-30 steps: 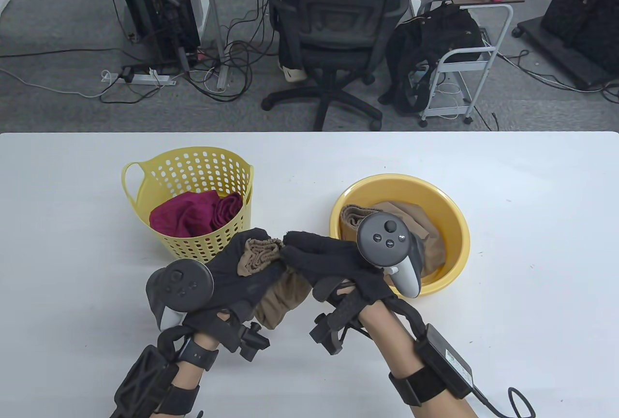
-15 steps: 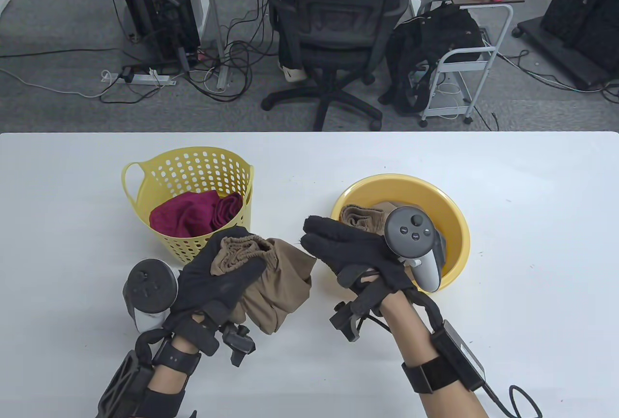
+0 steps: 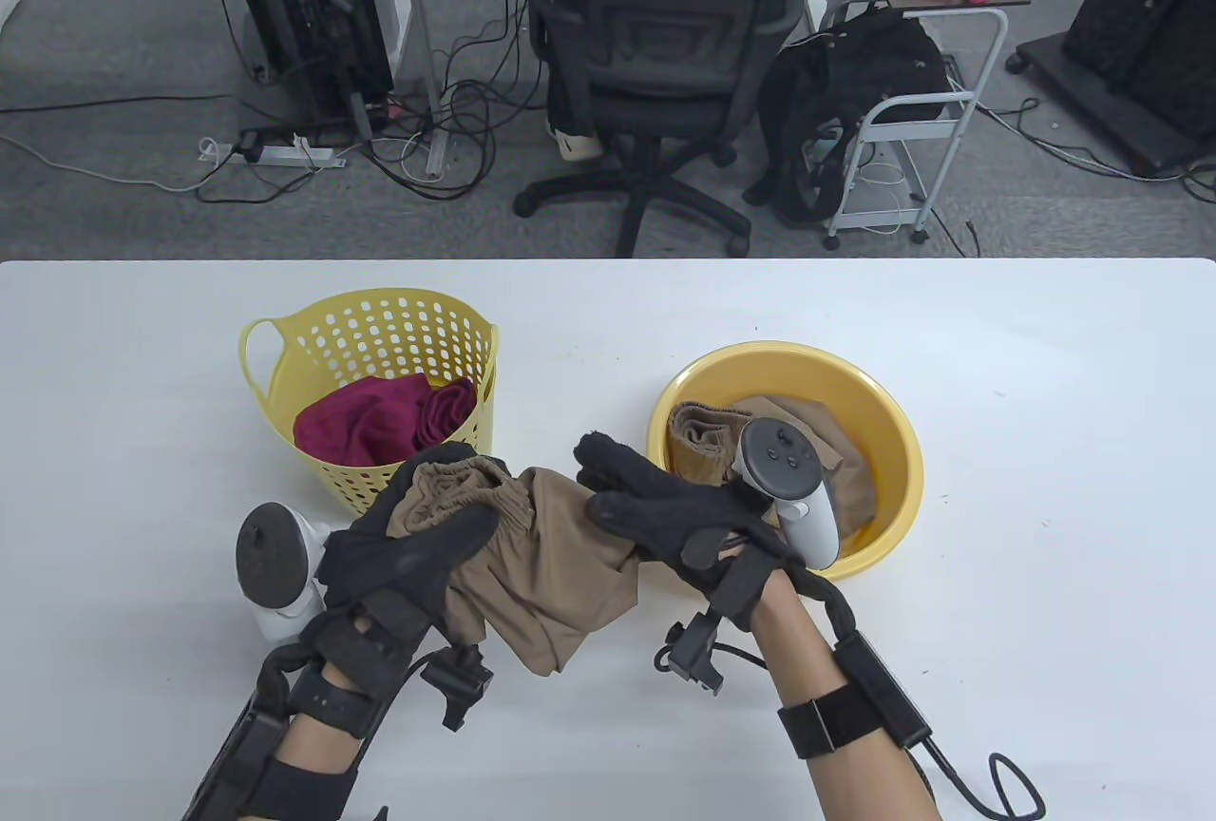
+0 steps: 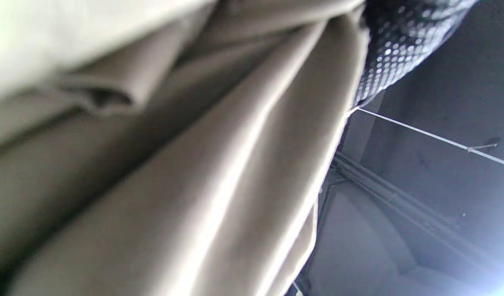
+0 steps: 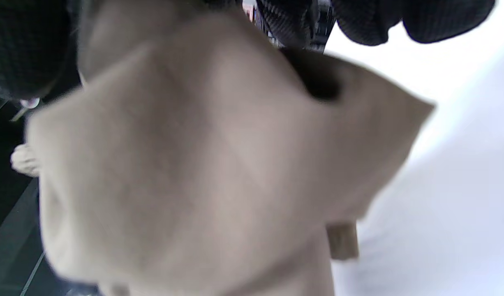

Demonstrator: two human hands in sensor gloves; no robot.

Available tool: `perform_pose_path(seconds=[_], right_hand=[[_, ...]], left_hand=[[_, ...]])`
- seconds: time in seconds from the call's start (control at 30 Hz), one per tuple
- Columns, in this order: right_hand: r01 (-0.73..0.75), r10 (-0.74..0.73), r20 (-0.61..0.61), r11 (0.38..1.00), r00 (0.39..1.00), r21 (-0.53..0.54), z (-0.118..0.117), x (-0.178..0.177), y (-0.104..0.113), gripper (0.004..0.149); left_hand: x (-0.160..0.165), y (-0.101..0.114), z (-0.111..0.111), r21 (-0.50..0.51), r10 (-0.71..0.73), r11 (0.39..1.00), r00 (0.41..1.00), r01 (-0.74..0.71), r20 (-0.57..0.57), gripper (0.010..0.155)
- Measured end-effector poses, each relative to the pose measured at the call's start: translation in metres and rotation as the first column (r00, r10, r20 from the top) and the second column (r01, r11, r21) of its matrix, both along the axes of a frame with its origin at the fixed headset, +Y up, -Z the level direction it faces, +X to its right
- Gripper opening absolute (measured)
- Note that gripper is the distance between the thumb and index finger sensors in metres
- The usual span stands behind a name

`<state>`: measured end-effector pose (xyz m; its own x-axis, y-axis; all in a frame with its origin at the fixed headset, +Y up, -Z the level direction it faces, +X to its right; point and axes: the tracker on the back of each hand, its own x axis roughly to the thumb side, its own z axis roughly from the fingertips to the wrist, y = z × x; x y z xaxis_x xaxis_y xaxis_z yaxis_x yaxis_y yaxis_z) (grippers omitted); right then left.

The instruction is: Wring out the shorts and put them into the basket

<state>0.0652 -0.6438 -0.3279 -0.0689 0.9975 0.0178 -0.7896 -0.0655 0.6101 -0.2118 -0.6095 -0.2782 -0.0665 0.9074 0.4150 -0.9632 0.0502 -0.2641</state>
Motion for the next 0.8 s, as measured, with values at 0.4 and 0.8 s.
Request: perform_pose_path(seconds=[0.4, 0.8], right_hand=[[0.172, -0.198, -0.196, 0.975, 0.960, -0.142, 0.008, -0.034, -0.029, 0.123], [0.117, -0.145, -0.242, 0.985, 0.960, -0.127, 0.014, -0.046, -0.033, 0.121]], left_hand=[[0.007, -0.013, -0.007, -0.040, 0.095, 0.995, 0.994, -0.093, 0.050, 0.063], [0.012, -0.019, -0.009, -0.050, 0.071, 0.996, 0.996, -0.069, 0.052, 0.063]])
